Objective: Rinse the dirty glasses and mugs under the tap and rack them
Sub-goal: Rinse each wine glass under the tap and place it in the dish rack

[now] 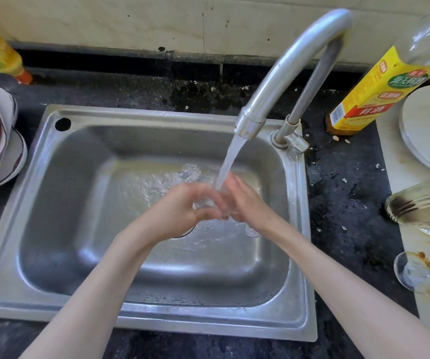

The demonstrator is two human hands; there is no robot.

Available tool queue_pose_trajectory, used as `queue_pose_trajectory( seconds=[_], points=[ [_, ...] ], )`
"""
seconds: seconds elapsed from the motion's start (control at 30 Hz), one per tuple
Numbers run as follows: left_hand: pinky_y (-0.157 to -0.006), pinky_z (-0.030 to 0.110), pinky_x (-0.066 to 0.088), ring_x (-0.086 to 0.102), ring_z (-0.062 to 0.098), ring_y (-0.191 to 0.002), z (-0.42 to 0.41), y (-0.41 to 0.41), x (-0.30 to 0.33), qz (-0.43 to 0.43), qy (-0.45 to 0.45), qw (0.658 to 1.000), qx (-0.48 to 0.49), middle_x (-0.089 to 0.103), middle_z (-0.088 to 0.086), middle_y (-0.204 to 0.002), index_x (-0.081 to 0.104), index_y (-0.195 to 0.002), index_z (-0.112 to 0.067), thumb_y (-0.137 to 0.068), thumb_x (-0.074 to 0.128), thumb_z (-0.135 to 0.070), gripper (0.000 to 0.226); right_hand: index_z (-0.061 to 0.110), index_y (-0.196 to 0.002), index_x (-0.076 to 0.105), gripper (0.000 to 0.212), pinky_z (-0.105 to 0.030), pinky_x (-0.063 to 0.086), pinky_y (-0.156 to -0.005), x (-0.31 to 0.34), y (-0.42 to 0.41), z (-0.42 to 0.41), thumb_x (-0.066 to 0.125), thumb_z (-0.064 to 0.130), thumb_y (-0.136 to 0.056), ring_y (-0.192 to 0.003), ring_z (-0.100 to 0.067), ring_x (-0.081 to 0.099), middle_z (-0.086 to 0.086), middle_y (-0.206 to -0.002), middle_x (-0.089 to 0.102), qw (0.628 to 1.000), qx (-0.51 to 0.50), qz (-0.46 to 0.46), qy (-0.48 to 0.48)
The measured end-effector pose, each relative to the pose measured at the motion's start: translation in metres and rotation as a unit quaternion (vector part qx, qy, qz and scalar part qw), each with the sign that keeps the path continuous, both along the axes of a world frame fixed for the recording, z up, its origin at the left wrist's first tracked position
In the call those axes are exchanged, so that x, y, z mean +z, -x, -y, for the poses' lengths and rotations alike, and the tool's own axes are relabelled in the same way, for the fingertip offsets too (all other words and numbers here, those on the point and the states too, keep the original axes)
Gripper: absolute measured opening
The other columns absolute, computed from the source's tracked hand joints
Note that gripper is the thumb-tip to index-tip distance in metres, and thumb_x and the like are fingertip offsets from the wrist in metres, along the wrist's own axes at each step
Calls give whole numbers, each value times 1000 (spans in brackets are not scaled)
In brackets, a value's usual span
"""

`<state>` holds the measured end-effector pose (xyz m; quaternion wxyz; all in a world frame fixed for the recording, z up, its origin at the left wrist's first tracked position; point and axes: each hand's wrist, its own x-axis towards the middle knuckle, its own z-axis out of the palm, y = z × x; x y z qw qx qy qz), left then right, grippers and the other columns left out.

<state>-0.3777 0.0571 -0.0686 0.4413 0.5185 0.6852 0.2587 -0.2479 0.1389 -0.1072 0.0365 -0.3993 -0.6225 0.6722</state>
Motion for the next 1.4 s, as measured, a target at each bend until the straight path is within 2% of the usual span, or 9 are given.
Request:
queue_pose_trajectory(
  seconds=[0.13, 0.33, 0.5, 0.63, 0.87, 1.07, 1.2, 1.27, 1.4],
  points=[
    [-62, 10, 38, 54, -4, -61, 1, 5, 3, 12, 45, 999, -3, 65, -13, -67, 69, -69, -24, -73, 77, -12, 14, 24, -44, 45, 71, -15, 24, -38, 2, 3, -2, 10, 62, -94, -31, -3, 33, 7, -36, 41, 998, 32, 29, 51],
    [-69, 21, 42, 55, 7, -68, -2, -3, -5, -4, -11, 998, 58, 64, -3, -74, 60, -74, -14, -74, 76, -10, 16, 18, -109, 52, 66, -25, 43, -69, -10, -4, 4, 44, 74, -77, -76, -5, 54, 15, -85, 57, 999, -8, 3, -48],
    [-70, 10, 41, 56, -6, -70, -2, 1, -3, -78, 19, 995, -65, 70, -8, -79, 73, -77, -19, -73, 76, -10, 11, 8, -72, 53, 68, -12, 29, -38, 0, -4, -3, 11, 56, -94, -34, -1, 39, 10, -38, 47, 998, 3, 34, 54],
    [-61, 17, 39, 50, -3, -63, 1, -3, -9, -73, -23, 996, 50, 57, -12, -65, 48, -60, -28, -67, 82, -18, 36, 22, -96, 54, 43, -10, 43, -64, -1, -10, 1, 36, 60, -89, -67, 9, 54, 23, -71, 58, 1000, 11, -1, 2],
    [-75, 33, 49, 61, 9, -79, 8, 0, -11, -111, -44, 989, -92, 63, -12, -78, 63, -86, -32, -74, 72, -17, 21, -4, -98, 62, 97, -16, 25, -37, -1, -9, -7, 18, 79, -76, -33, -3, 31, 8, -40, 40, 996, 61, 21, 60],
    [-60, 9, 36, 50, -9, -61, 4, -5, -8, -44, -22, 997, 66, 57, -17, -61, 52, -62, -28, -68, 81, -19, 31, 19, -119, 49, 60, -16, 42, -67, 2, -14, -1, 40, 60, -76, -74, 7, 55, 18, -89, 57, 999, 31, 12, -35],
    [-85, 21, 42, 57, -1, -89, 2, -8, -4, -45, -16, 996, -74, 64, -11, -97, 70, -90, -24, -76, 75, -13, 19, 13, -75, 70, 71, -17, 20, -37, 6, -10, -6, 17, 55, -95, -33, -5, 27, 3, -41, 38, 998, 14, 7, 64],
    [-80, 23, 45, 56, -7, -77, 0, -8, -5, -62, 8, 995, -82, 63, -21, -79, 73, -80, -29, -74, 76, -15, 16, 24, -45, 62, 77, -20, 17, -40, 4, -11, -9, 13, 57, -95, -32, -6, 23, 3, -36, 36, 995, 36, 0, 92],
    [-67, 28, 46, 53, 0, -66, -1, -13, -4, -97, -30, 995, 13, 56, -19, -61, 48, -54, -38, -68, 80, -21, 39, 30, -70, 61, 50, -21, 29, -49, -1, -14, -2, 24, 58, -91, -47, -7, 36, 7, -57, 47, 1000, 7, -17, 24]
  ],
)
